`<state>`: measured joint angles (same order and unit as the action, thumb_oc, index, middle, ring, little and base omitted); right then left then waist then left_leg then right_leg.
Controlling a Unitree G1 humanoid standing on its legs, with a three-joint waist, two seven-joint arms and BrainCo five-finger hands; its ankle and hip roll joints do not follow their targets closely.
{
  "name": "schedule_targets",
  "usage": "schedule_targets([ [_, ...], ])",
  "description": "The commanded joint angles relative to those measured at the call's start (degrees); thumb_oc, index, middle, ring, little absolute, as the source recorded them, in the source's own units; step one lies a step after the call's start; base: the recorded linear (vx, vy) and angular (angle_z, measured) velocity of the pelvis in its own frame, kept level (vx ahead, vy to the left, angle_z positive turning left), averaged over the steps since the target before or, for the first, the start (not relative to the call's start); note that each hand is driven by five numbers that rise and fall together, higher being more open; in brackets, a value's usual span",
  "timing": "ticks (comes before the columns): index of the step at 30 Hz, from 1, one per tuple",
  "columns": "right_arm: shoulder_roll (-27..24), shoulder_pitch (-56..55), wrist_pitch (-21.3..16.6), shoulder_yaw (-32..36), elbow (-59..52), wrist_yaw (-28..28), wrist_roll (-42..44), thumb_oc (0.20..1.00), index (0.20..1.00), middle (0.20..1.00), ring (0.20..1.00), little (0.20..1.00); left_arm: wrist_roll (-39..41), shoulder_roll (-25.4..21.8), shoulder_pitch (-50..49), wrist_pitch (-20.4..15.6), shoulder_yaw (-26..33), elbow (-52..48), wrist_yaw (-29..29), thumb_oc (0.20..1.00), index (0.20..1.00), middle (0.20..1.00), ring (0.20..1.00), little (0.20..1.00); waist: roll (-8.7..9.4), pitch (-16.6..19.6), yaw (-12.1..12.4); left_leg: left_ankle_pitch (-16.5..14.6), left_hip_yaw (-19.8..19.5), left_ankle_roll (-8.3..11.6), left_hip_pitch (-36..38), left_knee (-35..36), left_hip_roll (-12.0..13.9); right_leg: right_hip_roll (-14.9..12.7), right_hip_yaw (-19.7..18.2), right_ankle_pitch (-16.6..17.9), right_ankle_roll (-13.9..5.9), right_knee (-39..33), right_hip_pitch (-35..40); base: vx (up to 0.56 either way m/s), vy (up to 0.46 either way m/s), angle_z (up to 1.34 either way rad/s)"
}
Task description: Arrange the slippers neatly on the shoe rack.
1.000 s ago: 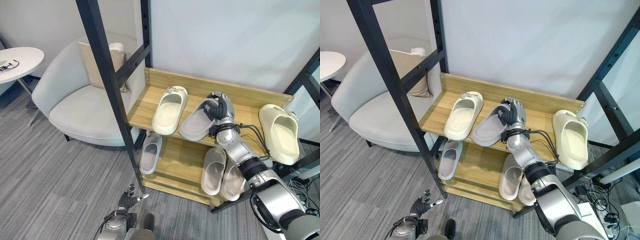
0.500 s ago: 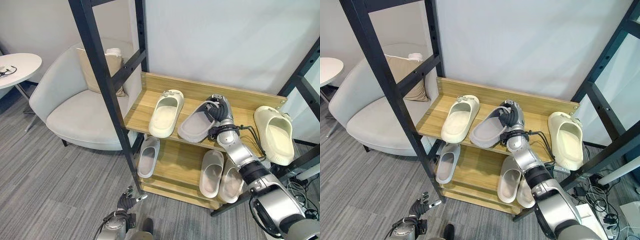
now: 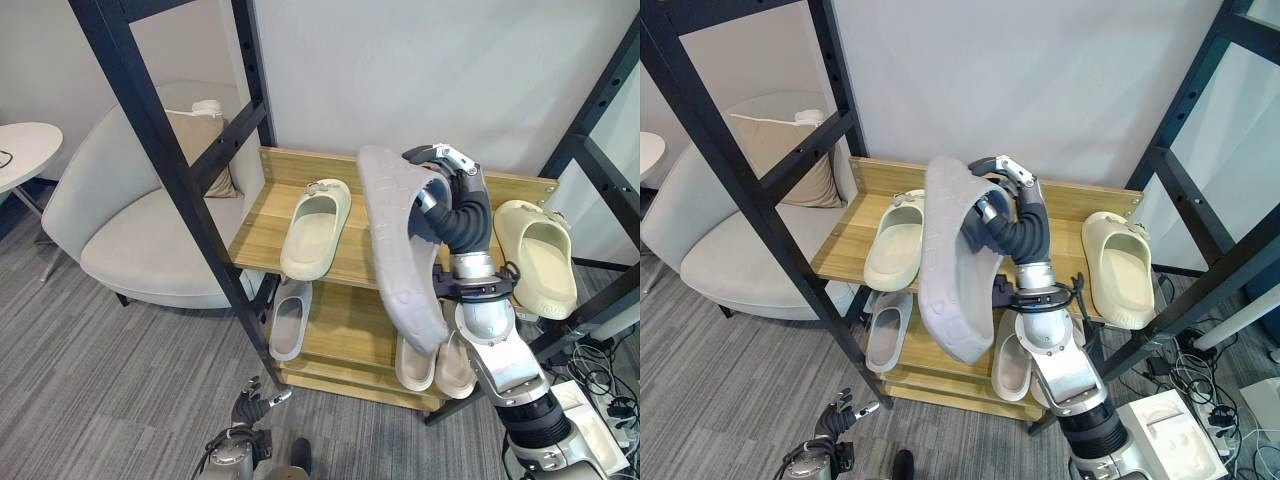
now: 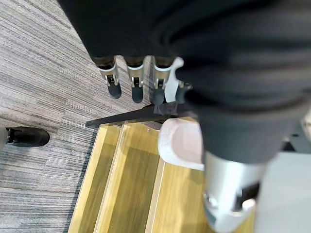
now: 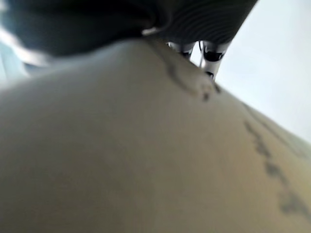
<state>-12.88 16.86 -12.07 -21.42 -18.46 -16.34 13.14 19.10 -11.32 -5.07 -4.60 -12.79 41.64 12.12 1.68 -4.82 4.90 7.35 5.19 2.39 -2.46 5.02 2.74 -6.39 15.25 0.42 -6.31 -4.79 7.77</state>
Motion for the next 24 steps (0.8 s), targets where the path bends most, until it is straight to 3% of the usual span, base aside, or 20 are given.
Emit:
schedule_targets([
  [1, 0.4, 3.5, -3.5, -3.9, -2.2, 9.4, 20.0, 0.2, 0.2, 0.2, 0.2, 0.2, -0.6, -1.7, 4.5, -1.6, -0.4, 1.8, 0.1, 1.0, 1.0, 1.0, 1.0, 1.0, 0.81, -1.2, 1.9, -6.1, -1.5, 1.88, 6.0, 0.0, 0.5, -1.9, -0.8, -0.2, -2.85, 1.3, -1.9, -0.04, -0.027, 0.06],
  [2, 0.7, 5.9, -0.8, -11.7, -1.7, 15.2, 26.1, 0.2, 0.2, 0.2, 0.2, 0.2, -0.2, -2.0, 5.1, -1.8, -0.5, 2.3, -0.3, 1.0, 1.0, 1.0, 1.0, 1.0, 0.98, -1.4, 2.9, -5.9, -1.8, 2.03, 5.9, 0.0, 0.6, -2.0, -0.5, -0.3, -2.68, 1.8, -2.0, -0.04, -0.025, 0.09],
  [8, 2.1, 7.2, 2.2, -20.8, 1.5, 21.2, 29.8, 0.2, 0.2, 0.2, 0.2, 0.2, 1.1, -2.2, 5.3, -3.1, -0.3, 1.8, 0.2, 1.0, 1.0, 1.0, 1.0, 1.0, 1.07, -2.2, 4.6, -5.6, -3.1, 2.32, 5.3, 0.0, 0.6, -2.1, 0.9, -0.8, -2.48, 2.2, -1.8, -0.03, -0.015, 0.1],
  [14, -0.9, 6.5, 4.2, -22.1, 10.3, 20.5, 11.7, 0.2, 0.2, 0.2, 0.2, 0.2, 0.7, -2.6, 5.9, -4.2, 0.2, 2.3, 0.8, 1.0, 1.0, 1.0, 1.0, 1.0, 0.86, -3.3, 4.9, -5.3, -3.8, 2.49, 4.7, 0.0, 0.7, -2.2, 1.9, -0.9, -2.57, 2.4, -2.2, -0.03, -0.001, 0.07],
  [16, -2.2, 7.4, 4.3, -20.6, 14.1, 17.4, 0.7, 0.2, 0.2, 0.2, 0.2, 0.2, 1.2, -2.8, 6.4, -4.7, 0.1, 1.8, 1.4, 1.0, 1.0, 1.0, 1.0, 1.0, 0.72, -4.6, 5.1, -5.2, -4.2, 2.4, 4.0, -0.3, 0.8, -2.4, 1.9, -1.1, -2.52, 3.5, -3.1, -0.13, -0.005, 0.03],
  [18, -2.9, 10.8, 4.1, -17.7, 18.9, 11.0, -11.5, 0.2, 0.2, 0.2, 0.2, 0.2, 2.9, -3.0, 8.8, -6.0, -1.2, -0.6, 3.3, 1.0, 1.0, 1.0, 1.0, 1.0, -0.08, -9.5, 5.5, -5.1, -5.3, 1.79, 0.3, -3.1, 0.8, -3.1, 1.7, -1.7, -2.15, 8.4, -7.8, -0.33, -0.012, 0.02],
  [19, -2.9, 10.9, 4.1, -17.6, 19.0, 10.9, -11.6, 0.2, 0.2, 0.2, 0.2, 0.2, 2.9, -3.0, 9.0, -6.0, -1.2, -0.5, 3.3, 1.0, 1.0, 1.0, 1.0, 1.0, -0.03, -9.5, 5.5, -5.3, -5.3, 1.77, -0.1, -3.5, 0.8, -3.1, 1.6, -1.9, -2.14, 8.8, -8.2, -0.46, -0.016, 0.11],
  [20, -3.7, 14.1, 3.8, -14.9, 22.2, 4.8, -19.7, 0.2, 0.2, 0.2, 0.2, 0.2, 3.9, -3.4, 11.2, -7.4, -2.7, -2.6, 4.8, 1.0, 1.0, 1.0, 1.0, 1.0, -0.81, -13.3, 5.9, -5.5, -6.4, 1.46, -5.1, -8.2, 0.2, -4.1, 1.8, -2.1, -1.77, 13.0, -12.7, -0.27, -0.01, 0.19],
  [21, -3.7, 14.2, 3.8, -14.9, 22.4, 4.7, -19.8, 0.2, 0.2, 0.2, 0.2, 0.2, 3.9, -3.4, 11.4, -7.4, -2.7, -2.5, 4.8, 1.0, 1.0, 1.0, 1.0, 1.0, -0.72, -13.1, 5.9, -5.8, -6.4, 1.43, -5.9, -8.8, 0.1, -4.2, 1.8, -2.3, -1.77, 13.5, -13.4, -0.38, -0.011, 0.3],
  [22, -3.5, 15.8, 3.7, -14.2, 25.3, 1.8, -22.7, 0.2, 0.2, 0.2, 0.2, 0.2, 4.4, -3.8, 12.3, -8.4, -3.6, -4.0, 5.3, 1.0, 1.0, 1.0, 1.0, 1.0, -1.09, -14.5, 6.2, -6.0, -7.0, 1.24, -8.6, -11.3, -0.3, -4.8, 1.7, -2.3, -1.61, 15.4, -15.7, -0.3, 0.002, 0.35],
  [23, -4.3, 20.5, 5.5, -13.0, 32.8, -4.2, -30.7, 0.2, 0.2, 0.2, 0.2, 0.2, 5.6, -4.0, 14.5, -10.1, -6.2, -6.1, 5.8, 1.0, 1.0, 1.0, 1.0, 1.0, -1.75, -16.3, 6.8, -6.7, -8.1, 0.99, -13.9, -15.6, -0.8, -5.6, 1.8, -2.9, -1.49, 19.4, -20.1, -0.35, 0.014, 0.17],
  [24, -3.7, 21.5, 5.7, -12.2, 34.7, -5.8, -30.7, 0.2, 0.2, 0.2, 0.2, 0.2, 5.8, -4.1, 15.5, -10.3, -6.7, -6.2, 6.0, 1.0, 1.0, 1.0, 1.0, 1.0, -1.88, -16.1, 6.8, -6.5, -8.6, 0.9, -16.3, -16.9, -1.2, -5.9, 2.0, -2.9, -1.46, 20.5, -21.9, -0.29, 0.023, 0.09],
])
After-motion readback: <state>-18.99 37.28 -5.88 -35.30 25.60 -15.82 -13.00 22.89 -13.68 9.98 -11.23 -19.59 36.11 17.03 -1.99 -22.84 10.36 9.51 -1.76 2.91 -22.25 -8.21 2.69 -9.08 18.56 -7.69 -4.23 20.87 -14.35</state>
